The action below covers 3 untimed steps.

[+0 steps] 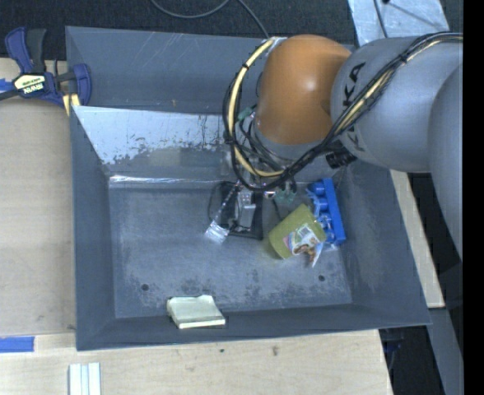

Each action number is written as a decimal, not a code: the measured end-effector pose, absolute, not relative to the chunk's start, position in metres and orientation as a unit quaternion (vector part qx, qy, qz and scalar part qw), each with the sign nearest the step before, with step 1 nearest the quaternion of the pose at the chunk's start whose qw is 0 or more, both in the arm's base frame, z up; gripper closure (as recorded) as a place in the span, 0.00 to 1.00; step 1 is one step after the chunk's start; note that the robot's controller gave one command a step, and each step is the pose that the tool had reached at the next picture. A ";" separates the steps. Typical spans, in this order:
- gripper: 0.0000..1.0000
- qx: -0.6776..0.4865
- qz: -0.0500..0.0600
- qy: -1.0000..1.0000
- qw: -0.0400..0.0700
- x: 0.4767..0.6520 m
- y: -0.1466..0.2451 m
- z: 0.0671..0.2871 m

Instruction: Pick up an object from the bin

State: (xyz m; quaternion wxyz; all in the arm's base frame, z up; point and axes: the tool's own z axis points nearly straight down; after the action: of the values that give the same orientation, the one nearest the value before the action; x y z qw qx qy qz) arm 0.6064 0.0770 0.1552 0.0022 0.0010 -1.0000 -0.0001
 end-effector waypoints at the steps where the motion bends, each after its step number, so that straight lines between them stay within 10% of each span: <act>1: 0.00 0.000 0.000 -1.000 -0.001 0.608 0.077 0.160; 3: 0.00 0.211 0.000 -0.978 -0.001 0.599 0.053 0.134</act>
Offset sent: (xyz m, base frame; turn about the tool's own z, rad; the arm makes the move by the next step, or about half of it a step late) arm 0.0000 -0.0298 -0.0265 -0.2867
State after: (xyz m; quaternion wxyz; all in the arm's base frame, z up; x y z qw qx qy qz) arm 0.5989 0.0533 0.1340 -0.0015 0.2108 -0.9775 0.0002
